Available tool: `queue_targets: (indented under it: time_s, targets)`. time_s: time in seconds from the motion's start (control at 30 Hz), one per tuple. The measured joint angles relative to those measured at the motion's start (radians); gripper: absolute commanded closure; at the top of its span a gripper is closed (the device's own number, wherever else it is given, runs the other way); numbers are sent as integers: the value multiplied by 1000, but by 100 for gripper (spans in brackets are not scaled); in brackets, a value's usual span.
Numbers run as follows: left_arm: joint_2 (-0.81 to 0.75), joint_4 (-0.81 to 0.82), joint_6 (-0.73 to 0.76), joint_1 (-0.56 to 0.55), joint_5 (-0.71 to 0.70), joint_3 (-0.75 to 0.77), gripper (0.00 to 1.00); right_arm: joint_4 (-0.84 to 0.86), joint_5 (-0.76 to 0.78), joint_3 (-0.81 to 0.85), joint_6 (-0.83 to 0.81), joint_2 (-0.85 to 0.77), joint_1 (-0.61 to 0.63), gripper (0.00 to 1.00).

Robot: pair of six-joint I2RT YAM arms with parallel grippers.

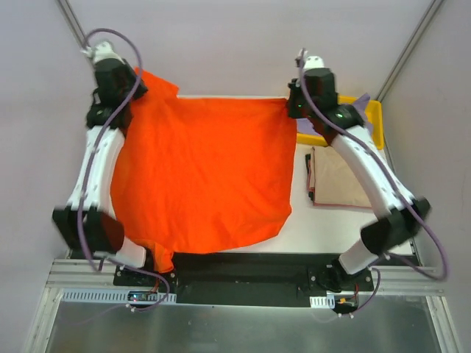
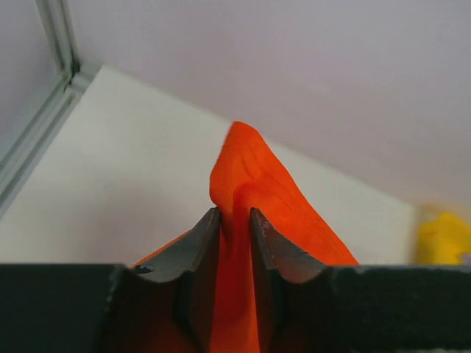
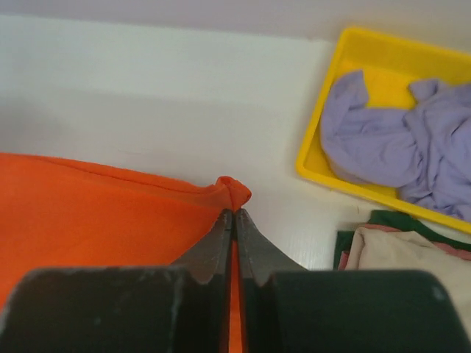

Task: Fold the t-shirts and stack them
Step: Flatten out the tshirt

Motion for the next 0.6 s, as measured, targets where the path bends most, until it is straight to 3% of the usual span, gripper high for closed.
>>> queue_targets:
  time_s: [0.03,0.1,0.17,0.23,0.33,0.43,0.6]
  targets:
    - [114,0,3,0,-16,-2,56,26,0,1,6,101,-25,80]
    - [298,3,19,0,-29,6,22,56,-13,15,13,262,-54,72]
    - [505,-25,24,0,-41,51,1,70,-36,81,14,449,-79,42]
    - [652,-64,24,0,-47,81,1,67,-72,185,18,636,-102,19]
    - [754,-152,18,0,-67,82,1,31,-127,286,6,797,-124,8]
    - [732,-178,18,0,-76,82,1,16,-162,274,-4,794,-132,0]
    - [554,-159,10,0,-71,20,1,61,-202,112,0,603,-124,4]
